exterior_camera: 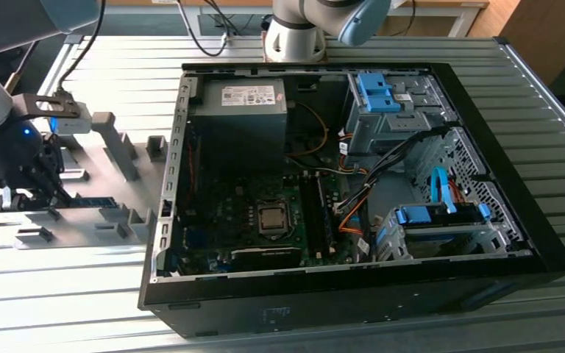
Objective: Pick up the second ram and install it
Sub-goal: 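Pick up the second ram and move it above second insertion slot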
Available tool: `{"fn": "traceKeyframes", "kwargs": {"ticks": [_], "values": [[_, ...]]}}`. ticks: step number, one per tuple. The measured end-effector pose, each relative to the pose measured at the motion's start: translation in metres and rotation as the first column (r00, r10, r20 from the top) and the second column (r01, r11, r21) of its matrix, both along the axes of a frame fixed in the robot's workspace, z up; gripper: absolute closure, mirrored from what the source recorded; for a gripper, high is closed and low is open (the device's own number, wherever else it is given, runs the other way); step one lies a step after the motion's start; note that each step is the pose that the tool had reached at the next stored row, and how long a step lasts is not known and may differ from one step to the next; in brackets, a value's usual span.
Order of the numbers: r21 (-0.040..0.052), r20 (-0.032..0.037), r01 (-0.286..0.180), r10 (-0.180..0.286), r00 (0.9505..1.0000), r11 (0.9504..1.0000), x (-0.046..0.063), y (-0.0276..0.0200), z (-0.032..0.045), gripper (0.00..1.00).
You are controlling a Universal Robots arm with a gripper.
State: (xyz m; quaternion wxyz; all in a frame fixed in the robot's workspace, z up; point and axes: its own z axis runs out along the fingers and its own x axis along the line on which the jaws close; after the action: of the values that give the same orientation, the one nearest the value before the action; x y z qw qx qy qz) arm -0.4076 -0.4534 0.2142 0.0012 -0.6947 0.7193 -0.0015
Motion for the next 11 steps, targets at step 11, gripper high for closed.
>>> {"fn": "traceKeyframes", "kwargs": {"ticks": [11], "values": [[0.0001,0.0001,0.0,0.0,1.0,1.0,0.0,0.0,0.0031,0.86]]}}
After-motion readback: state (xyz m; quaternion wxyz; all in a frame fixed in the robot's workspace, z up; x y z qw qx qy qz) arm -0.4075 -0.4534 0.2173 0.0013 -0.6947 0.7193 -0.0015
